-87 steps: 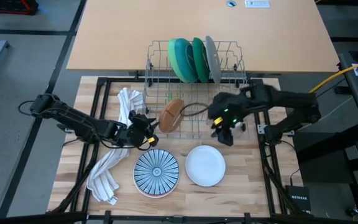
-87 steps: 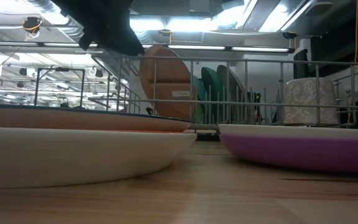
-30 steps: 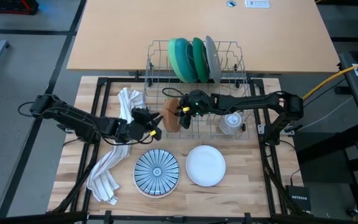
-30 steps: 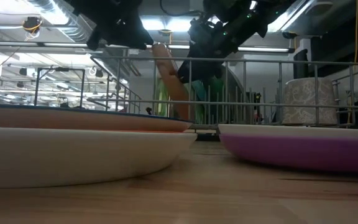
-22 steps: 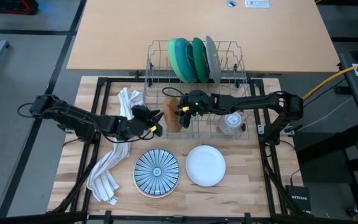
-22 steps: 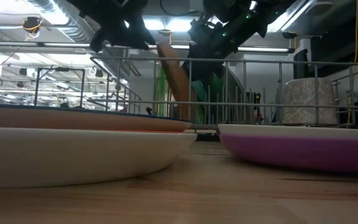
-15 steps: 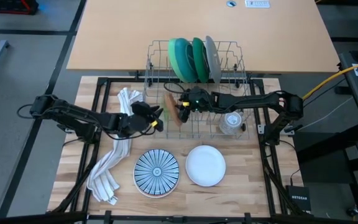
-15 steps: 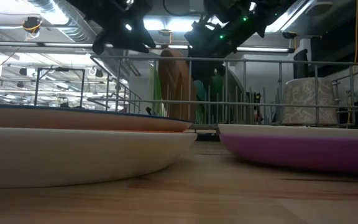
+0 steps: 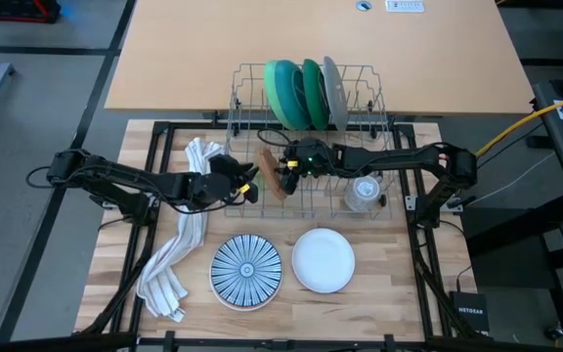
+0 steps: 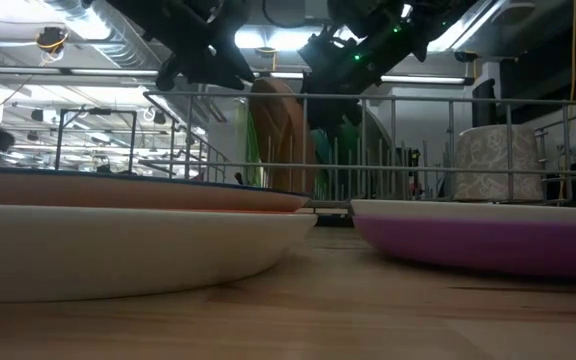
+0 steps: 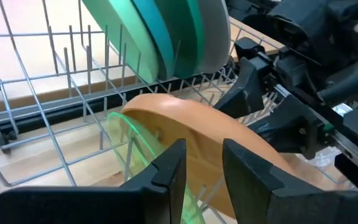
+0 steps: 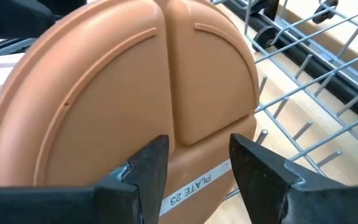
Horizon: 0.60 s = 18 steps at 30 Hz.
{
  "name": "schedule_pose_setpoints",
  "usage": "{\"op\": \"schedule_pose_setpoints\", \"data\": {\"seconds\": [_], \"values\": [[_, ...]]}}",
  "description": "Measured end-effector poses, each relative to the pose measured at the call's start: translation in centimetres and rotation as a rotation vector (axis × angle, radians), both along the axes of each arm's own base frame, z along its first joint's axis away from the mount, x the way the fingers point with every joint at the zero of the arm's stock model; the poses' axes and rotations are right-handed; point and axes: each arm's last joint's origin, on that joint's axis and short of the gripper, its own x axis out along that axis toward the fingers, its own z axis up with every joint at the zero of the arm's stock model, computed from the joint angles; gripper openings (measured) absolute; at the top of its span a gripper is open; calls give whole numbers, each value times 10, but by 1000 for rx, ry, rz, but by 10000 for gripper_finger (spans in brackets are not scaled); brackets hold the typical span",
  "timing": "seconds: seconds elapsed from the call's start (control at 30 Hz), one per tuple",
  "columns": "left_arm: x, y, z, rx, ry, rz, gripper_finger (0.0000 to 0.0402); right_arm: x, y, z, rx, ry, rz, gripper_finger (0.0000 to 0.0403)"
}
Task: Sort dishes
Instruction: Put the brown plate into the dish rack
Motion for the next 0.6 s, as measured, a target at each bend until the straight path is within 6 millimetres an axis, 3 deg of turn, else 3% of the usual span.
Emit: {"op": "schedule_pose_setpoints", "data": {"seconds": [0.6], "values": [[0,0,1,66,59,-31,94,-11,8,5,-19,90,92,179]]}}
